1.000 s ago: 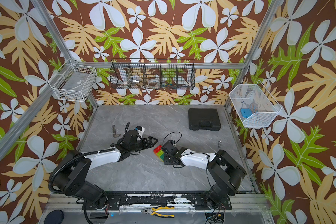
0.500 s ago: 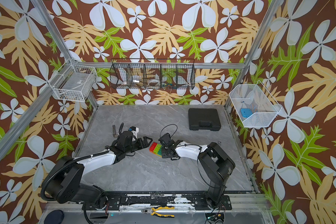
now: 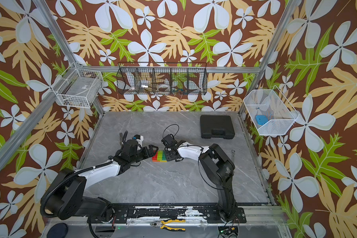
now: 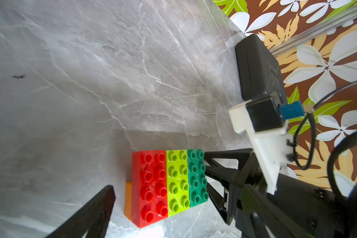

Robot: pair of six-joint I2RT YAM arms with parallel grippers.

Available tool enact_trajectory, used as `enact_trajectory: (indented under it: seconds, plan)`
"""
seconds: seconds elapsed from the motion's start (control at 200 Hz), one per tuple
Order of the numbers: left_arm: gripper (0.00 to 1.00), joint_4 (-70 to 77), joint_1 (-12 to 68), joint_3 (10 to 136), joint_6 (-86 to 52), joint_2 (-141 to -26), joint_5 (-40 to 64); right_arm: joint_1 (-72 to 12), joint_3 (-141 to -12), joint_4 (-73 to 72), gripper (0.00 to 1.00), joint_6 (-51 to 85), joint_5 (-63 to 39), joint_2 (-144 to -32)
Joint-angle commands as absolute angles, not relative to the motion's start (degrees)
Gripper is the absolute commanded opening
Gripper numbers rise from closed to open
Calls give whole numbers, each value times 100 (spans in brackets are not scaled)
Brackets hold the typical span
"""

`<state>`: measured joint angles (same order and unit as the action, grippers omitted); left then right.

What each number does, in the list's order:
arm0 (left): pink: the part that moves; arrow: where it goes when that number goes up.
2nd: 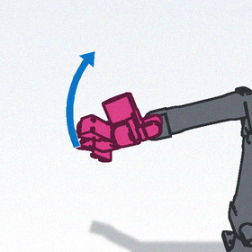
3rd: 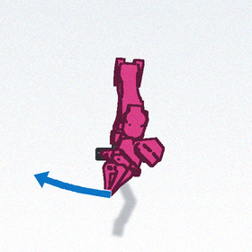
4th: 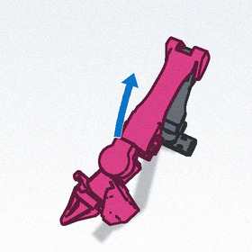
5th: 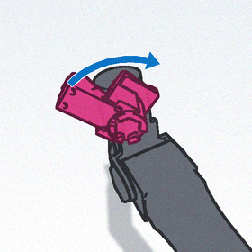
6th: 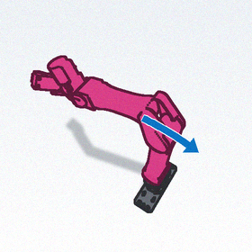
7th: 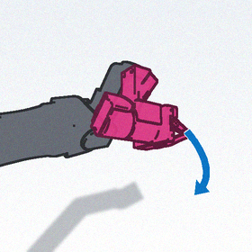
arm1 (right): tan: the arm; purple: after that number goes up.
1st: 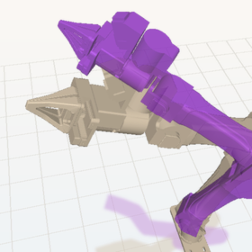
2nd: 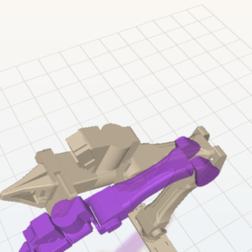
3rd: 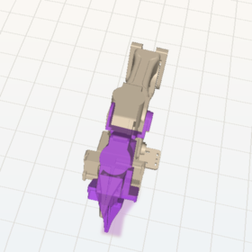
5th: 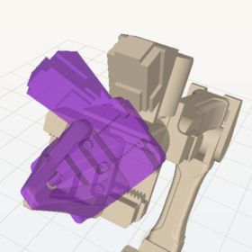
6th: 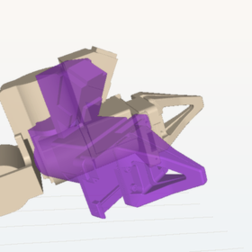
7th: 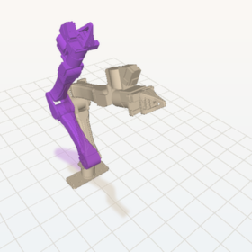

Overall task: Assemble a rectangle with lego
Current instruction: Adjust the lego brick at the center of the board.

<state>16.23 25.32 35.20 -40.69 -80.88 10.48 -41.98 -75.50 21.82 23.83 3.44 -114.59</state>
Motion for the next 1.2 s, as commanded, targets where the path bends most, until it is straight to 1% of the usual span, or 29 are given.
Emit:
enact_trajectory:
  seconds: [0.0,0.21,0.37,0.616,0.781,1.051,1.196]
  plan:
    - [97,1617,2481,3482,-4008,-8037,949,-4200,-7684,2355,41,2259,335,-11539]
    - [97,1604,2409,3393,-3982,-7955,914,-4197,-7667,2409,41,2262,316,-11498]
    - [97,1593,2373,3375,-3977,-7893,879,-4205,-7542,2249,41,2449,63,-11439]
    - [97,1604,2364,3357,-3969,-7851,861,-4233,-7453,2100,42,2617,29,-11417]
    - [97,1533,2364,3340,-3931,-7740,797,-4228,-7449,2213,42,2541,178,-11377]
    - [98,1018,2347,3409,-3620,-7223,354,-3928,-7341,2411,44,2420,329,-10832]
    - [98,432,2338,3596,-3345,-6673,-217,-3641,-6998,2299,44,2314,637,-10063]
